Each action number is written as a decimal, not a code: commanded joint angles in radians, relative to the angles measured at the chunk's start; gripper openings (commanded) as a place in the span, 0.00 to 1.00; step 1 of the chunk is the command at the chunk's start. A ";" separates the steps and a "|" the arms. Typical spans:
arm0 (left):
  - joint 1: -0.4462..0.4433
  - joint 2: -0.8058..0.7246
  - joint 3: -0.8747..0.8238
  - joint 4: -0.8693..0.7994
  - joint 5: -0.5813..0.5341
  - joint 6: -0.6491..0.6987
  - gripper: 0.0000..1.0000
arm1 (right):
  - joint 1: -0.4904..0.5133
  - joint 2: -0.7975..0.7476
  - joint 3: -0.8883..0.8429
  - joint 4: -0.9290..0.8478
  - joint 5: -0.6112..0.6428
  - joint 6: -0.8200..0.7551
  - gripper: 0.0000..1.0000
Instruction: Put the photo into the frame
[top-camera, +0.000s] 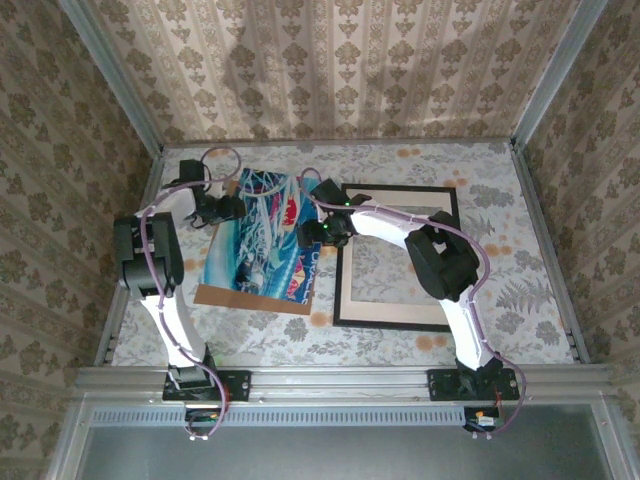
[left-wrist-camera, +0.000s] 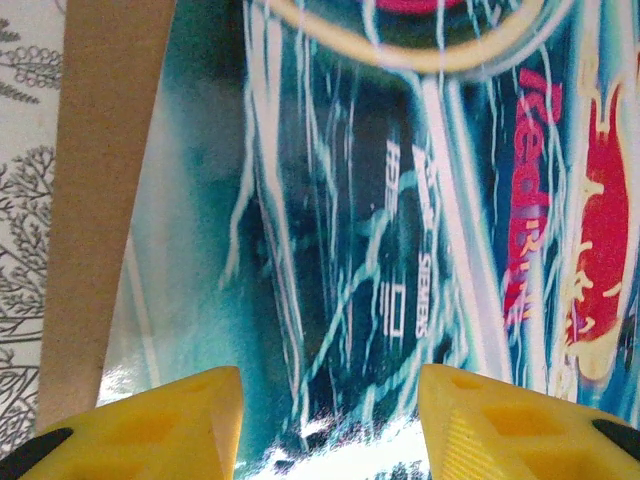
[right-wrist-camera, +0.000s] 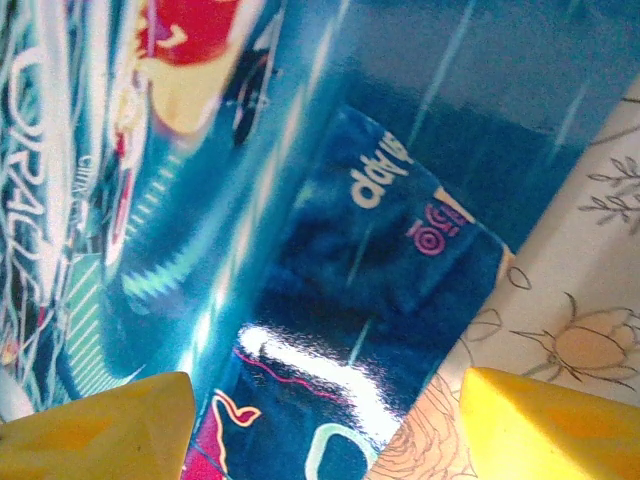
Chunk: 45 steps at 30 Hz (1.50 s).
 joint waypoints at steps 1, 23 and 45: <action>-0.023 -0.017 0.012 0.029 -0.033 -0.036 0.51 | -0.003 -0.027 -0.043 -0.111 0.151 0.063 0.72; -0.023 0.109 0.036 0.013 0.046 -0.079 0.51 | -0.019 0.105 0.002 0.271 0.031 0.514 0.59; -0.015 0.111 0.022 0.005 0.070 -0.079 0.50 | -0.073 -0.024 -0.280 0.810 -0.099 0.404 0.41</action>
